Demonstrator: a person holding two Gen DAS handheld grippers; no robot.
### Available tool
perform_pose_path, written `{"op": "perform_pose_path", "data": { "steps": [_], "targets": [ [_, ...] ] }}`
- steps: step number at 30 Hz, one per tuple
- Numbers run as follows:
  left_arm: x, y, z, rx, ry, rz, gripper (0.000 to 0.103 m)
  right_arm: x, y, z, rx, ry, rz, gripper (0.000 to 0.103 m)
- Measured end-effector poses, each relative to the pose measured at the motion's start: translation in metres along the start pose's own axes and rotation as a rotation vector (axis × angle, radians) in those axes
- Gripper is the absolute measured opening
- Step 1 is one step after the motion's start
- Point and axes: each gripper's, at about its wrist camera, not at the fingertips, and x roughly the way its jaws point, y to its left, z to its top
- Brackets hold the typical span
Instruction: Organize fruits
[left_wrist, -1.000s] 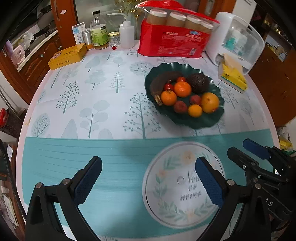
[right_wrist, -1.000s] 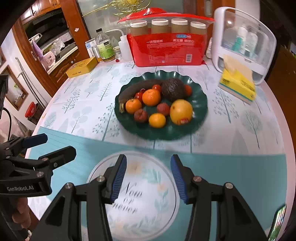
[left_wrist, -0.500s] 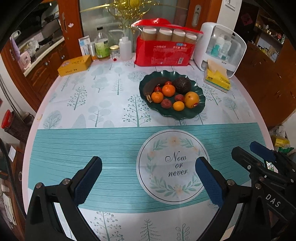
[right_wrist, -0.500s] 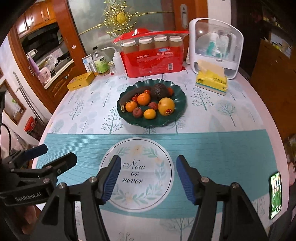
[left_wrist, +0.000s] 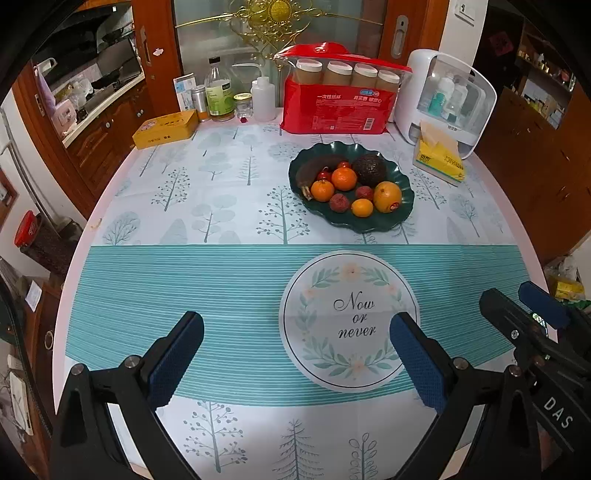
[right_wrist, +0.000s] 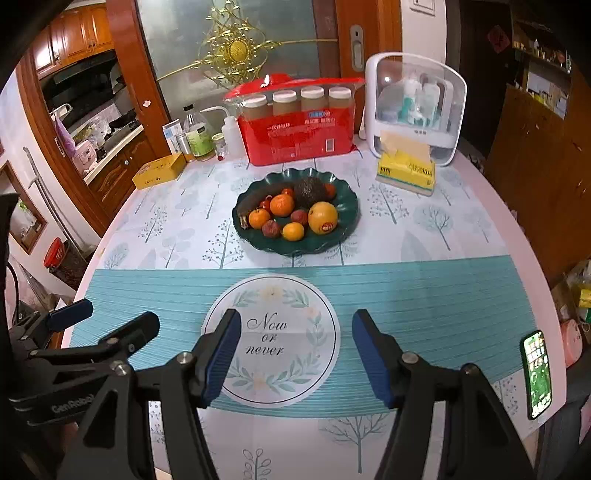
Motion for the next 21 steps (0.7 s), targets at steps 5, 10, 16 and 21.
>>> {"op": "perform_pose_path", "data": {
  "steps": [5,10,16,21],
  "targets": [
    [-0.0018,0.0007,0.0014,0.004,-0.009,0.027,0.100,-0.0023,0.0047,0.0006,-0.007,-0.006,0.001,0.063],
    [-0.0009,0.0051,0.0029,-0.005,-0.012,0.030,0.100,-0.0002,0.0077,0.0016,-0.008,-0.004,0.007,0.063],
    [0.0008,0.0076,0.0033,-0.010,-0.006,0.030,0.100,0.0011,0.0107,0.0023,-0.012,0.000,0.004,0.063],
    [0.0024,0.0073,0.0025,-0.008,-0.002,0.029,0.100,0.0022,0.0104,0.0022,-0.009,0.003,0.005,0.063]
  ]
}}
